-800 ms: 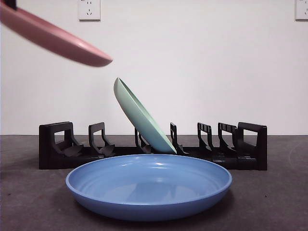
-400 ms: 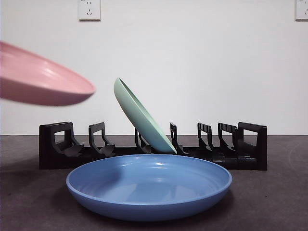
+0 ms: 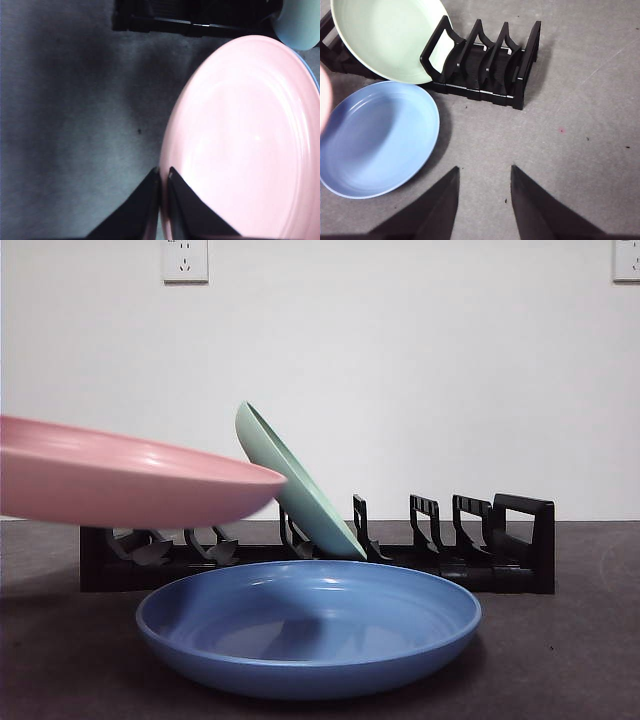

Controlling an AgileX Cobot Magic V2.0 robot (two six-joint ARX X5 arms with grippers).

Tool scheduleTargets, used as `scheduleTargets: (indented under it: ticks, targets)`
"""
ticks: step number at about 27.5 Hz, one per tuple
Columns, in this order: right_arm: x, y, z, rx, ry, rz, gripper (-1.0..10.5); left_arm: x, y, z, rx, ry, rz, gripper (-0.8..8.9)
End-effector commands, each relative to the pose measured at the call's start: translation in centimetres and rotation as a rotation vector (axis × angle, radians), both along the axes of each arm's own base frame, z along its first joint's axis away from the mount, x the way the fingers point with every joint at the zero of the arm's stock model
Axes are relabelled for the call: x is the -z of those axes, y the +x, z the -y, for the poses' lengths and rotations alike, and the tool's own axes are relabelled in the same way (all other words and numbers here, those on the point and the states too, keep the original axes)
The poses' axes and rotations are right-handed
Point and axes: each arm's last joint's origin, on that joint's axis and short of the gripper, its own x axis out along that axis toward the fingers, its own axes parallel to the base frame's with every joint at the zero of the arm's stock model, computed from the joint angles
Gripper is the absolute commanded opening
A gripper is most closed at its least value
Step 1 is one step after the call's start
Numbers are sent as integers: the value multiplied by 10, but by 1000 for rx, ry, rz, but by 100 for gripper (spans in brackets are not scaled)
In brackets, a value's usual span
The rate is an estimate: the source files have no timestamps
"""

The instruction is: Place the plate

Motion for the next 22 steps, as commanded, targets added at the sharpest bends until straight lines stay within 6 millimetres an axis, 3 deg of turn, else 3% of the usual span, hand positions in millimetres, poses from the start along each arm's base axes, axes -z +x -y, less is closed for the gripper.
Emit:
scheduleTargets:
  ticks: [1, 11, 22]
  targets:
    - [-1, 1, -1, 3, 11, 2, 161, 4, 6, 7, -17, -42, -30, 9]
    - [-1, 1, -1, 3, 11, 2, 161, 23, 33, 41, 46, -70, -78, 9]
    - [-1, 1, -1, 3, 11, 2, 161, 63, 67, 76, 88, -60, -155, 10]
